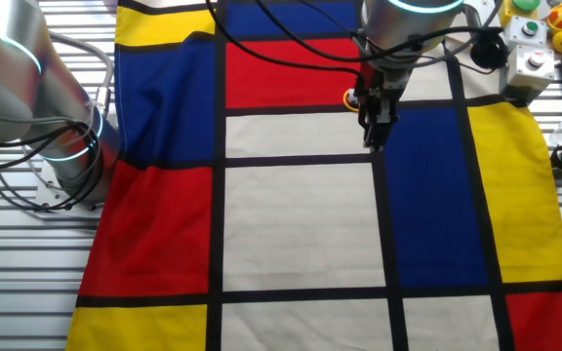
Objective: Remove the bubble ring from the ball
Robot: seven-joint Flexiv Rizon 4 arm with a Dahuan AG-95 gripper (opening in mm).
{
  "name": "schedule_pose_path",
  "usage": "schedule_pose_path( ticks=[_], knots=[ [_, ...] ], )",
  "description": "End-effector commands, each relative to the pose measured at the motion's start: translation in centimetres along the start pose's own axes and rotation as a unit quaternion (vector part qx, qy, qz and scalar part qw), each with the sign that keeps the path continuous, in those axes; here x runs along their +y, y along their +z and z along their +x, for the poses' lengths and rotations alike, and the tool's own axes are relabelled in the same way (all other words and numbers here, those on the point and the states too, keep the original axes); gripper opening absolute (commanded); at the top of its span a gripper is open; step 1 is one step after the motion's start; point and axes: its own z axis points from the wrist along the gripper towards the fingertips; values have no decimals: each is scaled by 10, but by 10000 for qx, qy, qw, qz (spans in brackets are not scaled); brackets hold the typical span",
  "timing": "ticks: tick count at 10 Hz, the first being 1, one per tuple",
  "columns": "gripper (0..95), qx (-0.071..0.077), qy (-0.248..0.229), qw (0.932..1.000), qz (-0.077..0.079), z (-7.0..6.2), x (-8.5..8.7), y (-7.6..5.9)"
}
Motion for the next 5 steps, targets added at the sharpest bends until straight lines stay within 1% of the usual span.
schedule_pose_path(
  ticks=[1,5],
  knots=[
    [0,16,-711,9972,-242,0,0,0],
    [0,41,-704,9972,-234,0,1,0]
  ],
)
